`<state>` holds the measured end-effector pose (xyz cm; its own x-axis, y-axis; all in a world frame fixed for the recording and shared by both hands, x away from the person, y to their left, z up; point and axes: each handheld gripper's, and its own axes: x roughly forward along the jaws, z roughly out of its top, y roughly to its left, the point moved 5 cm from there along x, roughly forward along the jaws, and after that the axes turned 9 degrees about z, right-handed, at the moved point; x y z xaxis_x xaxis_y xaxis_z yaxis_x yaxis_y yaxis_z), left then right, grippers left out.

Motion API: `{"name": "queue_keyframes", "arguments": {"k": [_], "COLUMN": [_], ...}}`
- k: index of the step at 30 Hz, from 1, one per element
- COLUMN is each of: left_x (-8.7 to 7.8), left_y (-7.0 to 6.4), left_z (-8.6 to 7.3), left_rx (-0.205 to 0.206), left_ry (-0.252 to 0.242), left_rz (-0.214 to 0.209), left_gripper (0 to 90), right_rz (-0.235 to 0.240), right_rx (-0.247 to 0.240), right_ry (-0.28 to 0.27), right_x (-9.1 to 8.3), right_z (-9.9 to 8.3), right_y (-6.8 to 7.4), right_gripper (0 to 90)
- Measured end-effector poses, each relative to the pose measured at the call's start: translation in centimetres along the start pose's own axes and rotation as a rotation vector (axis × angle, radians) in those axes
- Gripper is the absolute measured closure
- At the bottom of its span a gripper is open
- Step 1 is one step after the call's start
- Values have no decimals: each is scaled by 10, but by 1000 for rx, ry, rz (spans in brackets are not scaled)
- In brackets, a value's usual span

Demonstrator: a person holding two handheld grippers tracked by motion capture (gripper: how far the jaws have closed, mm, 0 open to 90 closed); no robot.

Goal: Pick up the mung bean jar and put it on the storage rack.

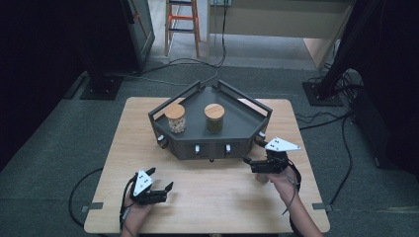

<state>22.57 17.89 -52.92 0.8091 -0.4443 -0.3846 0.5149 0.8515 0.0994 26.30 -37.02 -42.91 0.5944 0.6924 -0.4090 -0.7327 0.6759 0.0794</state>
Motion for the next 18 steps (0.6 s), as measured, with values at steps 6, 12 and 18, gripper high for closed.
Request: {"name": "queue_keyframes", "arguments": {"k": [6, 12, 18], "left_x": [0, 0, 0], "left_y": [0, 0, 0], "left_z": [0, 0, 0], "left_rx": [2, 1, 3], "left_ry": [1, -1, 0], "left_rz": [0, 2, 1], "left_gripper": [103, 103, 103], "right_rz": [-16, -30, -38], "right_rx": [-1, 8, 7], "right_ry": [10, 9, 16], "right_x": [-2, -5, -7], "right_z": [-3, -7, -10], "right_y": [0, 0, 0], "right_gripper": [114, 109, 109]}}
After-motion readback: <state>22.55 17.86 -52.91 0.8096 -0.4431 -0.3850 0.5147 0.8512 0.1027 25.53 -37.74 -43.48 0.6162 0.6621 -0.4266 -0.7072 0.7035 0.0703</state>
